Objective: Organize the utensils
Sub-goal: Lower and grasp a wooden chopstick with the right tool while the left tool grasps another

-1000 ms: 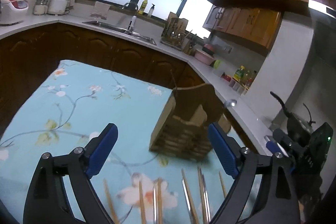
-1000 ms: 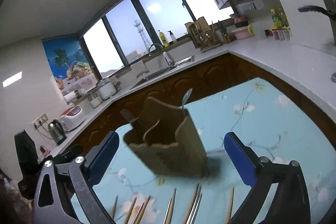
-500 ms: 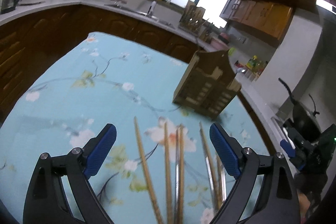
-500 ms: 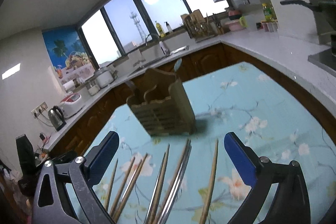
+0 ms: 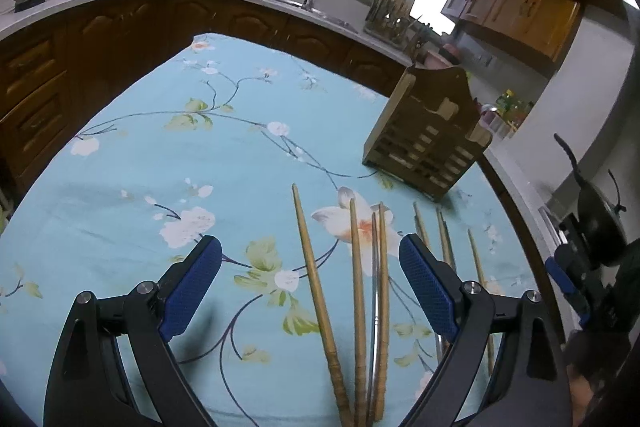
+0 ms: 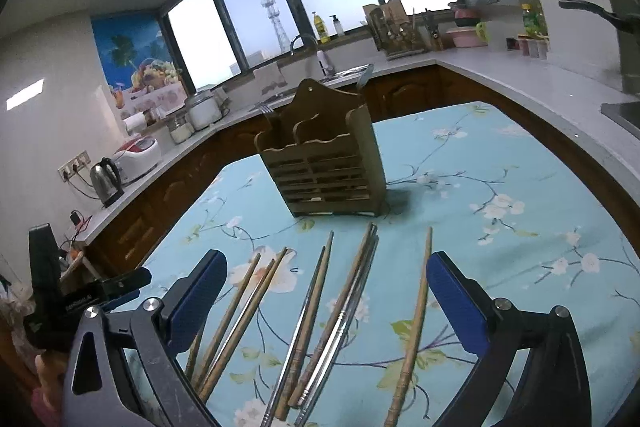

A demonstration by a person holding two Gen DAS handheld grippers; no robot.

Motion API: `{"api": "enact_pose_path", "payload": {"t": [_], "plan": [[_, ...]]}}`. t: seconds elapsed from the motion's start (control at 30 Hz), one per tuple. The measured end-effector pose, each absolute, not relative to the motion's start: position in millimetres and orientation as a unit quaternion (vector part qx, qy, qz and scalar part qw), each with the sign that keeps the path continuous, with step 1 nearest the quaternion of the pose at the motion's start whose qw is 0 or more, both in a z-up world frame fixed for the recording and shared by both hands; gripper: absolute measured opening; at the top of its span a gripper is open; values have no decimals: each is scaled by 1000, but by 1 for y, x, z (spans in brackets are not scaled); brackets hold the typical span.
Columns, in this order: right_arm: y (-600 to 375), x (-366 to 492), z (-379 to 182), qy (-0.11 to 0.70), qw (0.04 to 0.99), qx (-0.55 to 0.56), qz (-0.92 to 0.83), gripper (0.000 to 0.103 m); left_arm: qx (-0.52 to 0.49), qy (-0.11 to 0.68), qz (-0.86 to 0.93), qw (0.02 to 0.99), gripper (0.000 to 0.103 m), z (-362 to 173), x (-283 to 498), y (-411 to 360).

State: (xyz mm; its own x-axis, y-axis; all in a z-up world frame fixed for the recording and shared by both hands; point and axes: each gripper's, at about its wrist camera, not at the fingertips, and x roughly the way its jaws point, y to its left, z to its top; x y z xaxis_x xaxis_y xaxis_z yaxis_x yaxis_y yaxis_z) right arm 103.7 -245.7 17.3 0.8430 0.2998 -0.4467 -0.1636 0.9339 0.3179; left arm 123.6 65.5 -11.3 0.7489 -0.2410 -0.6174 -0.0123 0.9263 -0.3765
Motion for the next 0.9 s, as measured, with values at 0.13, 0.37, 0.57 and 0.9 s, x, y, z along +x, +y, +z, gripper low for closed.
{"api": "enact_pose_path", "payload": {"t": [0.13,0.37,0.57,0.9], "plan": [[-241,117,16,262,948,130,123,78,-173,363,-57,914,92,-14,133,64],[-233,150,3,307,933,133,128,57,-147,400,-67,902,78,-21,160,56],[-215,190,-14,363,913,123,143,35,-135,431,-71,889,61,-31,182,48],[-195,244,-45,421,890,105,140,16,-115,465,-73,875,46,-45,211,41]]}}
